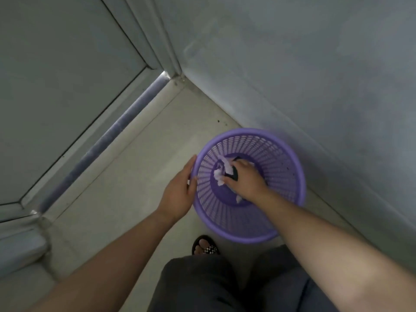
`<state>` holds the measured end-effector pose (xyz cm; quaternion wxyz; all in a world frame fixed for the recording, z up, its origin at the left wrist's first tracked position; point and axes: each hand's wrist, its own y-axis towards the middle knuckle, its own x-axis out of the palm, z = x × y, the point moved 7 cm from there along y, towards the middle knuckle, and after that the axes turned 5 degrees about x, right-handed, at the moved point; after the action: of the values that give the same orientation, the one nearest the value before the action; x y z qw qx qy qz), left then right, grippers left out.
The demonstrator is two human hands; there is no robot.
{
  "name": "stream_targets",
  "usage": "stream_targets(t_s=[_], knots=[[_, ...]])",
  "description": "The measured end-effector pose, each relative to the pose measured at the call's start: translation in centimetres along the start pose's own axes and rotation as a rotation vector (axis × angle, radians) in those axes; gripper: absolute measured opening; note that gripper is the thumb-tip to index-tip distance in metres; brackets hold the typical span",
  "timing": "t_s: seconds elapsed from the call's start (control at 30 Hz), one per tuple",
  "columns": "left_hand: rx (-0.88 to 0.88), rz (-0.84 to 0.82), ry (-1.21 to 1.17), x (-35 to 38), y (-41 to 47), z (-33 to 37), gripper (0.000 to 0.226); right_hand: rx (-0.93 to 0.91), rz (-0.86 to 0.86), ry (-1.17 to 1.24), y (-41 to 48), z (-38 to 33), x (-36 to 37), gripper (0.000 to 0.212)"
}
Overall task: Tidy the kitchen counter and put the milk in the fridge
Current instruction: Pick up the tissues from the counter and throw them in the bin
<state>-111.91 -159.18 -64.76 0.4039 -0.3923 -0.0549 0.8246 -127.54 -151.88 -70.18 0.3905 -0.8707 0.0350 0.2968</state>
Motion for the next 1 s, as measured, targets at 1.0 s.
stream_targets(t_s=[1.0], knots=[[0.111,0.178,-0.424,-35.0,-37.6,41.9,0.019,-0.343,0.206,0.413,-55.2,-31.8,-30.4,0.036]])
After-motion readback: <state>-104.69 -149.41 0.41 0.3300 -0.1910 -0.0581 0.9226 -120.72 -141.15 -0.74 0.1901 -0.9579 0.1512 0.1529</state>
